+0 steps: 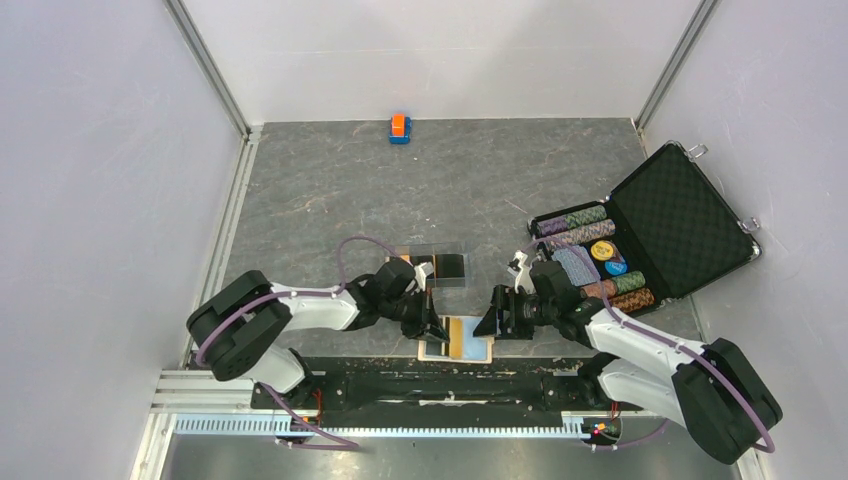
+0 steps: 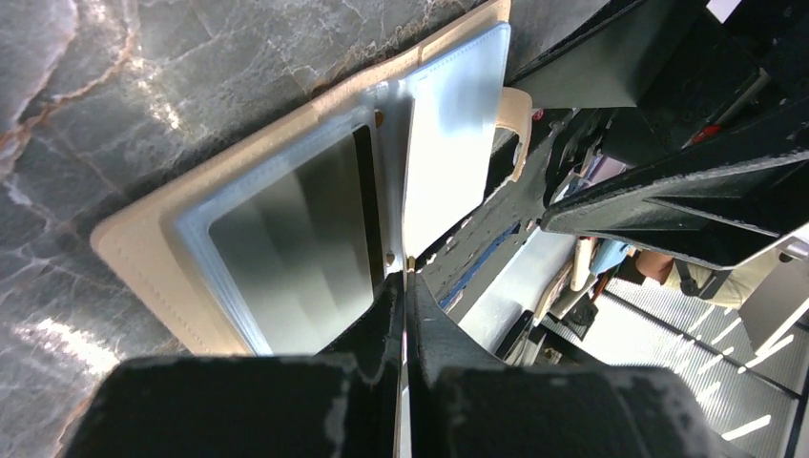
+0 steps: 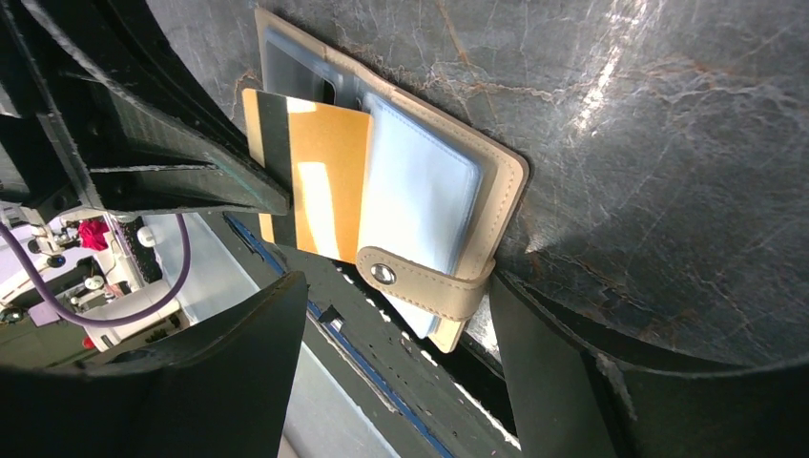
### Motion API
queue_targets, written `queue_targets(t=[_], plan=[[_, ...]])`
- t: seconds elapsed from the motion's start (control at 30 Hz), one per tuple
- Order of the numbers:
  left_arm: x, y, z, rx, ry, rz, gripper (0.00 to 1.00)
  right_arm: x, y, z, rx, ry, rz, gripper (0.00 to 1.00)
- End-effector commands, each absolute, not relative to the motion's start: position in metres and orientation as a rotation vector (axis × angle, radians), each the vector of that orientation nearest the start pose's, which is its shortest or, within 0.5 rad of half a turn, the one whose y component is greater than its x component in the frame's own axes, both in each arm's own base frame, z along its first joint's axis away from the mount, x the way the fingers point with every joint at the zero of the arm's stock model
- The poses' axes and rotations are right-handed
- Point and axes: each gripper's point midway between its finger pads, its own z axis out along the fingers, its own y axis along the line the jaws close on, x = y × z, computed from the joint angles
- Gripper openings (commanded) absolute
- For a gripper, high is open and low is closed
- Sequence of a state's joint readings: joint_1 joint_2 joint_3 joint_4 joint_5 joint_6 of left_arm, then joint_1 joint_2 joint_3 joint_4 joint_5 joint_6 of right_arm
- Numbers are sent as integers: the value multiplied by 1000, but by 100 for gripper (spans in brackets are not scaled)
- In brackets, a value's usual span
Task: Put the credit cards into the card holder
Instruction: Insert the credit card into the card holder.
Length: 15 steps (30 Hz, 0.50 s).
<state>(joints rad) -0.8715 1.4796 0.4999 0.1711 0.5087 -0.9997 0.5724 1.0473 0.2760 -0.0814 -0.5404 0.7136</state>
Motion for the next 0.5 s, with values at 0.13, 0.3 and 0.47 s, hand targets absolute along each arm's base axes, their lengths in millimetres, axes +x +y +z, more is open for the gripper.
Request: queue_targets(t=[0.13, 0.3, 0.47], plan=[[110, -330, 36, 184, 2775, -1389, 2, 111, 203, 14, -99, 2721, 1100, 74], [112, -333, 33, 155, 2785, -1369, 2, 111, 203, 15, -99, 2719, 1105, 74], [115, -335, 31, 99, 2801, -1319, 2, 111, 203, 15, -95, 2716, 1107, 74]])
